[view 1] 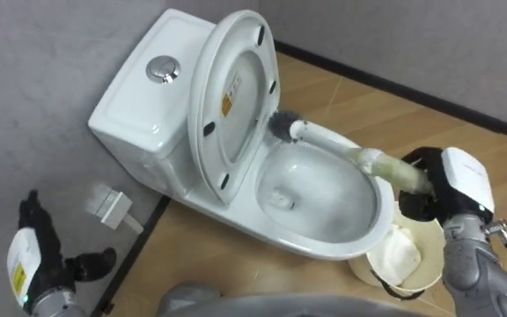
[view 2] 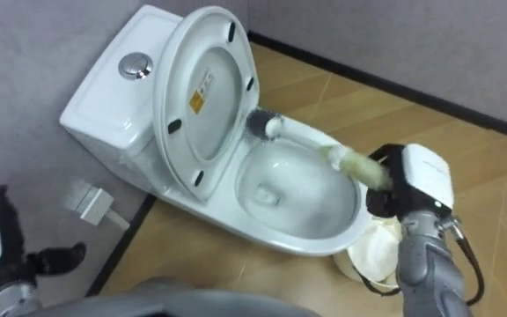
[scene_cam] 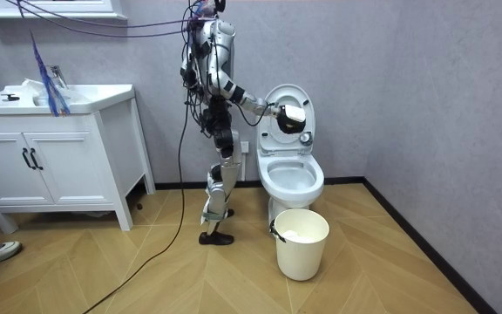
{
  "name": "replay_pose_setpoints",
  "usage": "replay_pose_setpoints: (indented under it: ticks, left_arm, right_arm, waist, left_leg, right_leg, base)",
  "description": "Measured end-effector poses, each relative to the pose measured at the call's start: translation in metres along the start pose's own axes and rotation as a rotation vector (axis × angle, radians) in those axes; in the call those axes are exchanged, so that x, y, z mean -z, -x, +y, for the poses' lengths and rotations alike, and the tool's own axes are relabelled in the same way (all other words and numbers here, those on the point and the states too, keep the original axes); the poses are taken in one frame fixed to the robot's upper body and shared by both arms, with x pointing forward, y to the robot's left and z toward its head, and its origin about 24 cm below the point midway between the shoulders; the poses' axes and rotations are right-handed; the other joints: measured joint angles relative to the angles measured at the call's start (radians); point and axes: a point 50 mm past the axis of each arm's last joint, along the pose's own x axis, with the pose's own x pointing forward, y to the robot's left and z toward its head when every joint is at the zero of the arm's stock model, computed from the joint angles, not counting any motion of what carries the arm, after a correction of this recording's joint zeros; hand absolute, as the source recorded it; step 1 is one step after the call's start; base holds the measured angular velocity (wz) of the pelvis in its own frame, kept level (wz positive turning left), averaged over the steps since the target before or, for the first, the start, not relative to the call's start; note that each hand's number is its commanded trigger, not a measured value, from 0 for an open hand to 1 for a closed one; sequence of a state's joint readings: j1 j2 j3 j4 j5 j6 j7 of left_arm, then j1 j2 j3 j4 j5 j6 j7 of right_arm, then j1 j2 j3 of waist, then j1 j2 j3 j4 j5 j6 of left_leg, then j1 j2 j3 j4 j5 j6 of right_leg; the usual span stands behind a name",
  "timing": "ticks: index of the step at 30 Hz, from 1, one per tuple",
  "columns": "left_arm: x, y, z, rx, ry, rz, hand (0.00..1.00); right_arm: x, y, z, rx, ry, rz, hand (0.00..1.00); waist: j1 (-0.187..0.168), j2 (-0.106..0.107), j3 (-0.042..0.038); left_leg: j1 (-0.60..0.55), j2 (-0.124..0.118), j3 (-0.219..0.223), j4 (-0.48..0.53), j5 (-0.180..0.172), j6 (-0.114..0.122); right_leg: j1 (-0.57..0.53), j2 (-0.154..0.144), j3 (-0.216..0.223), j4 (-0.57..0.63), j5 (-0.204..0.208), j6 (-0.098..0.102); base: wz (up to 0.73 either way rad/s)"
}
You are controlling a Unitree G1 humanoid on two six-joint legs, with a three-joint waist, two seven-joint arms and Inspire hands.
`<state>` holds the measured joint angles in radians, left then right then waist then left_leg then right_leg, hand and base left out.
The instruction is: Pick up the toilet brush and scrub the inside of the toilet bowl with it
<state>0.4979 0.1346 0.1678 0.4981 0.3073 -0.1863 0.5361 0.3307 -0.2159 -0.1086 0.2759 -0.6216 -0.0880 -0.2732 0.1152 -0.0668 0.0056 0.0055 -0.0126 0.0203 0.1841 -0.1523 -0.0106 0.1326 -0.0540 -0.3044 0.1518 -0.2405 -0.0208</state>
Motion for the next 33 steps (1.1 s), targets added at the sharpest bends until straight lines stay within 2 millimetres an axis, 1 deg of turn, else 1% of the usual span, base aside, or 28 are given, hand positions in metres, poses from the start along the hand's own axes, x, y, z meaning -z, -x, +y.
replay_pose_setpoints:
  ticks: [1, 3, 5, 7, 8, 9, 10, 12, 13, 15, 18, 20, 21, 22, 24, 26, 27, 28, 30, 33]
  left_arm:
    - [0.003, 0.000, -0.001, 0.000, -0.003, 0.019, 0.00]
    - [0.010, 0.000, -0.004, 0.003, -0.021, 0.073, 0.00]
    - [0.013, -0.001, -0.005, 0.016, -0.034, 0.089, 0.00]
    - [0.014, -0.003, -0.007, 0.033, -0.043, 0.105, 0.00]
    - [0.017, -0.003, -0.008, 0.043, -0.054, 0.122, 0.00]
    - [0.019, -0.004, -0.010, 0.058, -0.064, 0.142, 0.00]
    - [0.021, -0.005, -0.011, 0.065, -0.068, 0.152, 0.00]
    - [0.025, -0.007, -0.018, 0.094, -0.086, 0.199, 0.00]
    - [0.024, -0.008, -0.019, 0.102, -0.087, 0.203, 0.00]
    - [0.026, -0.010, -0.023, 0.129, -0.092, 0.228, 0.00]
    - [0.024, -0.013, -0.029, 0.177, -0.095, 0.247, 0.00]
    - [0.019, -0.017, -0.034, 0.203, -0.088, 0.242, 0.00]
    - [0.015, -0.019, -0.036, 0.220, -0.083, 0.232, 0.00]
    - [0.013, -0.020, -0.038, 0.229, -0.082, 0.227, 0.00]
    - [0.007, -0.024, -0.043, 0.270, -0.075, 0.218, 0.00]
    - [0.004, -0.025, -0.045, 0.291, -0.073, 0.207, 0.00]
    - [0.000, -0.027, -0.047, 0.299, -0.077, 0.193, 0.00]
    - [0.000, -0.027, -0.047, 0.304, -0.082, 0.190, 0.00]
    - [-0.001, -0.025, -0.050, 0.331, -0.102, 0.182, 0.00]
    - [0.004, -0.022, -0.052, 0.346, -0.127, 0.195, 0.00]
  right_arm:
    - [0.003, 0.001, 0.000, 0.006, -0.019, 0.017, 1.00]
    - [0.015, 0.003, 0.002, 0.029, -0.071, 0.086, 1.00]
    - [0.023, 0.004, 0.002, 0.054, -0.078, 0.126, 1.00]
    - [0.031, 0.007, 0.002, 0.071, -0.098, 0.168, 1.00]
    - [0.034, 0.008, 0.003, 0.076, -0.114, 0.185, 1.00]
    - [0.037, 0.010, 0.004, 0.085, -0.135, 0.207, 1.00]
    - [0.039, 0.011, 0.005, 0.090, -0.144, 0.220, 1.00]
    - [0.049, 0.016, 0.011, 0.109, -0.190, 0.291, 1.00]
    - [0.052, 0.017, 0.012, 0.111, -0.196, 0.307, 1.00]
    - [0.061, 0.021, 0.019, 0.106, -0.224, 0.371, 1.00]
    - [0.073, 0.028, 0.028, 0.083, -0.240, 0.456, 1.00]
    - [0.078, 0.032, 0.032, 0.071, -0.247, 0.490, 1.00]
    - [0.081, 0.034, 0.035, 0.061, -0.254, 0.512, 1.00]
    - [0.082, 0.035, 0.036, 0.057, -0.253, 0.518, 1.00]
    - [0.086, 0.037, 0.041, 0.034, -0.245, 0.548, 1.00]
    - [0.088, 0.038, 0.043, 0.021, -0.238, 0.565, 1.00]
    - [0.089, 0.038, 0.044, 0.019, -0.240, 0.570, 0.43]
    - [0.088, 0.038, 0.044, 0.020, -0.241, 0.569, 0.00]
    - [0.089, 0.038, 0.045, 0.019, -0.249, 0.580, 0.00]
    - [0.092, 0.040, 0.052, -0.002, -0.254, 0.619, 0.00]
  waist:
    - [-0.002, 0.001, 0.0000]
    - [-0.016, 0.003, -0.0002]
    - [-0.037, 0.006, -0.0014]
    - [-0.050, 0.009, -0.0022]
    - [-0.059, 0.010, -0.0028]
    - [-0.061, 0.013, -0.0031]
    - [-0.061, 0.013, -0.0031]
    - [-0.063, 0.016, -0.0036]
    - [-0.065, 0.018, -0.0053]
    - [-0.081, 0.018, -0.0055]
    - [-0.093, 0.020, -0.0050]
    - [-0.100, 0.024, -0.0037]
    - [-0.110, 0.026, -0.0047]
    - [-0.112, 0.027, -0.0046]
    - [-0.115, 0.030, -0.0028]
    - [-0.122, 0.029, -0.0001]
    - [-0.128, 0.030, 0.0018]
    - [-0.132, 0.032, 0.0025]
    - [-0.137, 0.039, 0.0031]
    - [-0.136, 0.039, 0.0025]
  left_leg:
    - [0.002, 0.001, 0.000, 0.000, -0.002, -0.001]
    - [0.010, 0.002, 0.001, 0.001, -0.008, -0.001]
    - [0.010, 0.003, 0.001, -0.001, -0.010, 0.000]
    - [0.013, 0.003, 0.009, -0.001, -0.010, 0.001]
    - [0.018, 0.005, 0.019, -0.005, -0.010, 0.001]
    - [0.027, 0.008, 0.038, -0.010, -0.011, 0.002]
    - [0.032, 0.009, 0.048, -0.013, -0.011, 0.002]
    - [0.041, 0.013, 0.077, -0.021, -0.013, 0.004]
    - [0.042, 0.015, 0.084, -0.023, -0.013, 0.004]
    - [0.049, 0.017, 0.103, -0.029, -0.013, 0.004]
    - [0.065, 0.016, 0.116, -0.033, -0.014, 0.004]
    - [0.073, 0.016, 0.121, -0.037, -0.014, 0.005]
    - [0.077, 0.016, 0.128, -0.037, -0.014, 0.005]
    - [0.079, 0.017, 0.134, -0.037, -0.014, 0.005]
    - [0.087, 0.019, 0.144, -0.037, -0.014, 0.005]
    - [0.090, 0.019, 0.144, -0.037, -0.015, 0.005]
    - [0.090, 0.020, 0.143, -0.038, -0.016, 0.007]
    - [0.089, 0.020, 0.144, -0.039, -0.016, 0.007]
    - [0.091, 0.020, 0.144, -0.040, -0.016, 0.007]
    - [0.091, 0.020, 0.144, -0.041, -0.016, 0.007]
  right_leg:
    - [0.002, 0.001, 0.000, 0.000, 0.000, 0.000]
    - [0.009, 0.002, 0.004, 0.000, 0.000, 0.001]
    - [0.008, 0.002, 0.005, 0.002, 0.001, 0.002]
    - [0.007, 0.002, 0.015, 0.001, 0.002, 0.003]
    - [0.006, 0.003, 0.027, 0.001, 0.002, 0.004]
    - [0.002, 0.004, 0.048, 0.001, 0.002, 0.004]
    - [0.001, 0.005, 0.058, 0.001, 0.003, 0.005]
    - [-0.007, 0.006, 0.086, 0.003, 0.004, 0.006]
    - [-0.010, 0.008, 0.093, 0.004, 0.006, 0.006]
    - [-0.012, 0.014, 0.112, 0.002, 0.014, 0.006]
    - [-0.006, 0.012, 0.134, 0.002, 0.016, 0.008]
    - [-0.005, 0.012, 0.144, 0.004, 0.016, 0.008]
    - [-0.004, 0.011, 0.149, 0.005, 0.016, 0.008]
    - [-0.004, 0.011, 0.153, 0.006, 0.016, 0.008]
    - [-0.004, 0.011, 0.168, 0.010, 0.016, 0.008]
    - [-0.006, 0.010, 0.171, 0.018, 0.016, 0.008]
    - [-0.009, 0.010, 0.176, 0.017, 0.016, 0.008]
    - [-0.010, 0.011, 0.179, 0.017, 0.016, 0.008]
    - [-0.013, 0.014, 0.191, 0.016, 0.016, 0.010]
    - [-0.016, 0.018, 0.195, 0.018, 0.015, 0.011]
  base:
    - [0.00]
    - [0.00]
    - [0.00]
    - [-0.11]
    - [-0.32]
    - [-0.39]
    - [-0.45]
    - [-0.38]
    - [-0.34]
    - [-0.27]
    - [-0.24]
    - [-0.18]
    - [-0.17]
    - [-0.17]
    - [-0.18]
    - [-0.08]
    - [-0.05]
    - [-0.05]
    - [-0.06]
    - [-0.02]
